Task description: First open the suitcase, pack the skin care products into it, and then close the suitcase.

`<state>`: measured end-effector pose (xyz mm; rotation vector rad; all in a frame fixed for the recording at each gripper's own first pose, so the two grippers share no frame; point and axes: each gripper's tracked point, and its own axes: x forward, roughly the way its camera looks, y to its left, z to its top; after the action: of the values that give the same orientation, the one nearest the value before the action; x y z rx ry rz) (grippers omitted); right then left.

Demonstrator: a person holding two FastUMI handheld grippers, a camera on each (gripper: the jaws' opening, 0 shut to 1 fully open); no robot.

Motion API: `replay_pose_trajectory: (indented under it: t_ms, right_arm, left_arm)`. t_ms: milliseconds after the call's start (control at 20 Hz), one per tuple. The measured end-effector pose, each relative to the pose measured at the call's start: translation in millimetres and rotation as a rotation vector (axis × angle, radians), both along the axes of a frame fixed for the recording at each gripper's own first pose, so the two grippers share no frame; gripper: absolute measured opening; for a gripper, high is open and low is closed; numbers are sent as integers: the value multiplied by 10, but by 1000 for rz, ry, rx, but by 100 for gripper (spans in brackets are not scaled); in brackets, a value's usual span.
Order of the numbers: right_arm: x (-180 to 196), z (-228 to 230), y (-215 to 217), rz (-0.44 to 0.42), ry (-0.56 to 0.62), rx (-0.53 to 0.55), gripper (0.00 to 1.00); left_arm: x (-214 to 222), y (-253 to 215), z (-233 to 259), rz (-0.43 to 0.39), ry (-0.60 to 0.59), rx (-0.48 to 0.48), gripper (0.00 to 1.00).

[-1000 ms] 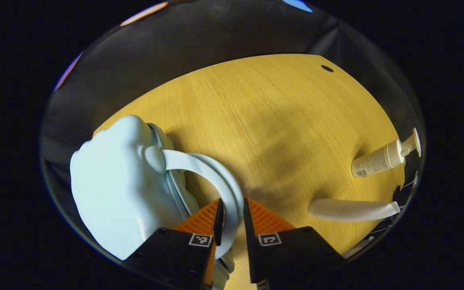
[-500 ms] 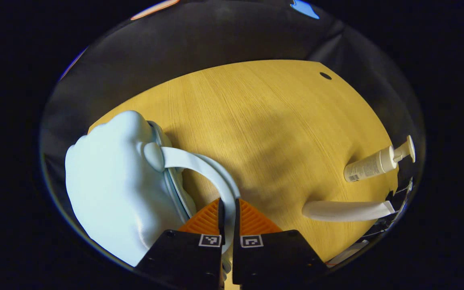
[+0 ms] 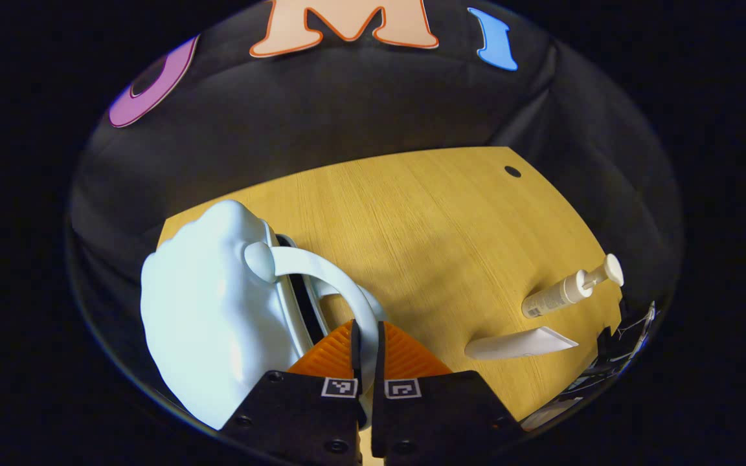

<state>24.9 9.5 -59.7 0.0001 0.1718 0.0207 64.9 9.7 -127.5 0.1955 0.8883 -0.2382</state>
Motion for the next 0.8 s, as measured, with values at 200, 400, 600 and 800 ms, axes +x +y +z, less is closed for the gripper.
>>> replay_pose_trajectory:
  t_ms: [200, 400, 600, 800]
  right_arm:
    - [8, 137, 224, 50, -27, -2, 99]
    - [-2, 329, 455, 98, -72, -12, 99]
    - [-13, 457, 700, 147, -98, -11, 99]
    - [22, 565, 870, 169, -119, -6, 99]
  left_arm:
    - [-29, 190, 526, 51, -107, -53, 1]
    - [-67, 554, 1098, 114, -227, -72, 1]
    - [-274, 1040, 1454, 191, -303, -64, 1]
    - [-500, 1611, 1726, 265, -354, -67, 1]
